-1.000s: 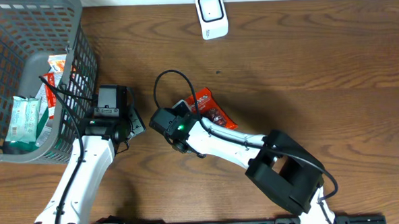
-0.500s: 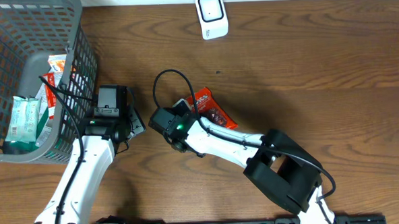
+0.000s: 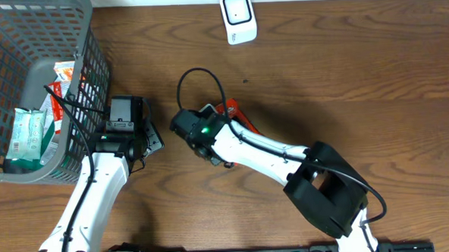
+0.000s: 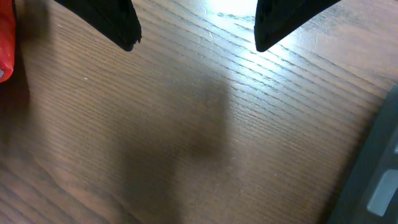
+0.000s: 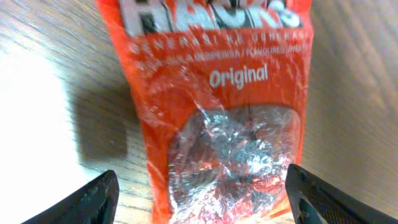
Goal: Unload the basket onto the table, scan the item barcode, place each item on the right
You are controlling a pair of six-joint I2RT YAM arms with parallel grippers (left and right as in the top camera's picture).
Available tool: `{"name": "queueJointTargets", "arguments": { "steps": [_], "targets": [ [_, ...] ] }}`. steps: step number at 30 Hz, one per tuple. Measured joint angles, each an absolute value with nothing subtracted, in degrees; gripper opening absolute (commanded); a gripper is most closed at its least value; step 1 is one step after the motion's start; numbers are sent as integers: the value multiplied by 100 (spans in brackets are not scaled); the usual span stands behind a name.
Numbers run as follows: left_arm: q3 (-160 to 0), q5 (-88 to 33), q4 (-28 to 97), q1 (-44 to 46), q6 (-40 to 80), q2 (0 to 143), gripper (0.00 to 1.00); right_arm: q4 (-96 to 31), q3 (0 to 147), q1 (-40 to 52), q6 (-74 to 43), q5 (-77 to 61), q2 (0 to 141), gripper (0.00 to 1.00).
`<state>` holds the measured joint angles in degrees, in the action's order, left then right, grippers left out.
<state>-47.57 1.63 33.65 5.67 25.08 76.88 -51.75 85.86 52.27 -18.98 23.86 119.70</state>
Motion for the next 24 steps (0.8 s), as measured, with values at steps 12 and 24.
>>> {"name": "queueJointTargets", "arguments": {
  "steps": [12,24],
  "targets": [
    [-4757,163,3365,567,2508,7688,62,-4324,7797,4928,-1896,2217,11756,45],
    [-4757,163,3365,567,2508,7688,62,-4807,7813,4724,-1892,1922,11467,1]
  ]
}}
